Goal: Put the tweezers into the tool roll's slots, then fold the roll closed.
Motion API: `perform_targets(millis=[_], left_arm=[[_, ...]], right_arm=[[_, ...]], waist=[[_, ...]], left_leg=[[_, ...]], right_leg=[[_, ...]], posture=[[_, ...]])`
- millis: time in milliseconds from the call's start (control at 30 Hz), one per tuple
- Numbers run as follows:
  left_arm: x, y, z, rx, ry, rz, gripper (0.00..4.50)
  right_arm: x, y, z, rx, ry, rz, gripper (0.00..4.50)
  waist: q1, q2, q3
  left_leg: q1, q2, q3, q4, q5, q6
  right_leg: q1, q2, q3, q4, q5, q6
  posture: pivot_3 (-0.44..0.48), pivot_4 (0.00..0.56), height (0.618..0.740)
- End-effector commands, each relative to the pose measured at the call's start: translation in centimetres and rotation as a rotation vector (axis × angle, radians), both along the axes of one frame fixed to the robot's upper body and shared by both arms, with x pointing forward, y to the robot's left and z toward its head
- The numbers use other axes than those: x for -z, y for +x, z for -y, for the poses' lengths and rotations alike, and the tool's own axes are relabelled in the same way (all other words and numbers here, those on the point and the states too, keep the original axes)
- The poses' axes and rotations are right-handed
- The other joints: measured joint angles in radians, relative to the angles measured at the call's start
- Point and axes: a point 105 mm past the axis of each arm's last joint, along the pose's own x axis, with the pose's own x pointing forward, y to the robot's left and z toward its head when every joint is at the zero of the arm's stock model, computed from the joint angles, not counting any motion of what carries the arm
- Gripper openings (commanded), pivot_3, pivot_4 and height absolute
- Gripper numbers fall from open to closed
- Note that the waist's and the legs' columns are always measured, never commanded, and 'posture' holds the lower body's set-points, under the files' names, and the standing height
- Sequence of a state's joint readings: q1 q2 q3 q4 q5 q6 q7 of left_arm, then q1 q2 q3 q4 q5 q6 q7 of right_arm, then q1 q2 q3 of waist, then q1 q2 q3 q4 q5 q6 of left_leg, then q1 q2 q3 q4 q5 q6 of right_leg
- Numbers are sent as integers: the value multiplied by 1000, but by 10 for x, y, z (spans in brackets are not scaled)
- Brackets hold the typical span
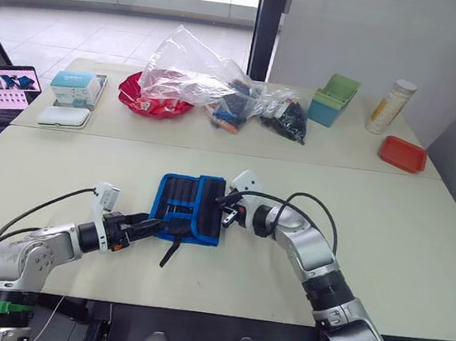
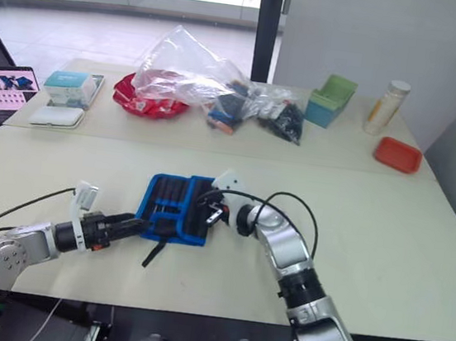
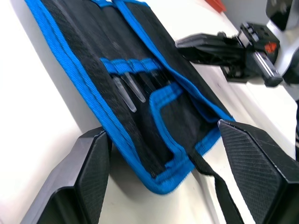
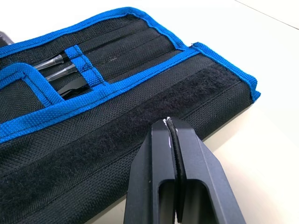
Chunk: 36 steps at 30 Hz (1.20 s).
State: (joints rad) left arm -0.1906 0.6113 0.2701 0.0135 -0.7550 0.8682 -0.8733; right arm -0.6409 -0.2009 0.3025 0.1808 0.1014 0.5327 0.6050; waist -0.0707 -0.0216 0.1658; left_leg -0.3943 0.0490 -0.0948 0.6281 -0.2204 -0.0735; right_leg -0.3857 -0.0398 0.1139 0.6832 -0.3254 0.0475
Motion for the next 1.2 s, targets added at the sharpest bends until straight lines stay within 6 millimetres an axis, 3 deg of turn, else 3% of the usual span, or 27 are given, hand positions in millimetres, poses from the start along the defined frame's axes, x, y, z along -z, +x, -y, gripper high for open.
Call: perform_targets(millis=[33, 100, 433, 467, 667, 833, 967, 1100, 1200], left_arm=[[-11, 5, -13, -62, -41, 21, 3777], [-9, 5, -17, -73, -37, 19, 3519], [-5, -1, -10, -40, -44, 12, 203], [-5, 0, -10, -44, -43, 13, 61], [-11, 5, -16, -68, -43, 42, 61], [-30, 11, -21, -63, -30, 105, 61], [-46, 16, -6, 17, -2, 162, 61], [-47, 15, 16, 107, 19, 175, 61], [-41, 20, 44, 193, 21, 163, 61]], right_arm=[[13, -4, 1, 9, -24, -43, 9], [14, -5, 1, 4, -27, -45, 1], [13, -6, 1, -2, -31, -43, 0], [12, -6, 1, -2, -30, -42, 0], [13, -7, 1, -3, -34, -42, 0], [18, -12, -1, -7, -52, -51, 0], [32, -12, 4, 38, -92, -103, 0], [38, -16, 4, 52, -95, -133, 0], [41, -18, 5, 61, -97, -148, 0]], waist=[[-1, 0, 0], [-1, 0, 0], [0, 0, 0], [0, 0, 0], [0, 0, 0], [1, 0, 0], [1, 0, 0], [1, 0, 0], [3, 0, 0]], left_leg=[[0, 0, 0, 0, 0, 0], [0, 0, 0, 0, 0, 0], [0, 0, 0, 0, 0, 0], [0, 0, 0, 0, 0, 0], [0, 0, 0, 0, 0, 0], [-1, 0, 0, 0, 0, 0], [-1, 0, 0, 0, 0, 0], [-1, 0, 0, 0, 0, 0], [-1, 0, 0, 0, 0, 0]], right_leg=[[0, 0, 0, 0, 0, 0], [0, 0, 0, 0, 0, 0], [0, 0, 0, 0, 0, 0], [0, 0, 0, 0, 0, 0], [0, 0, 0, 0, 0, 0], [-1, 0, 0, 0, 0, 0], [-1, 0, 0, 0, 0, 0], [0, 0, 0, 0, 0, 0], [0, 0, 0, 0, 0, 0]], posture=[[0, 150, 740], [0, 150, 740], [0, 150, 740], [0, 150, 740], [0, 150, 740], [0, 150, 740], [0, 150, 740], [0, 150, 740], [0, 150, 740]])
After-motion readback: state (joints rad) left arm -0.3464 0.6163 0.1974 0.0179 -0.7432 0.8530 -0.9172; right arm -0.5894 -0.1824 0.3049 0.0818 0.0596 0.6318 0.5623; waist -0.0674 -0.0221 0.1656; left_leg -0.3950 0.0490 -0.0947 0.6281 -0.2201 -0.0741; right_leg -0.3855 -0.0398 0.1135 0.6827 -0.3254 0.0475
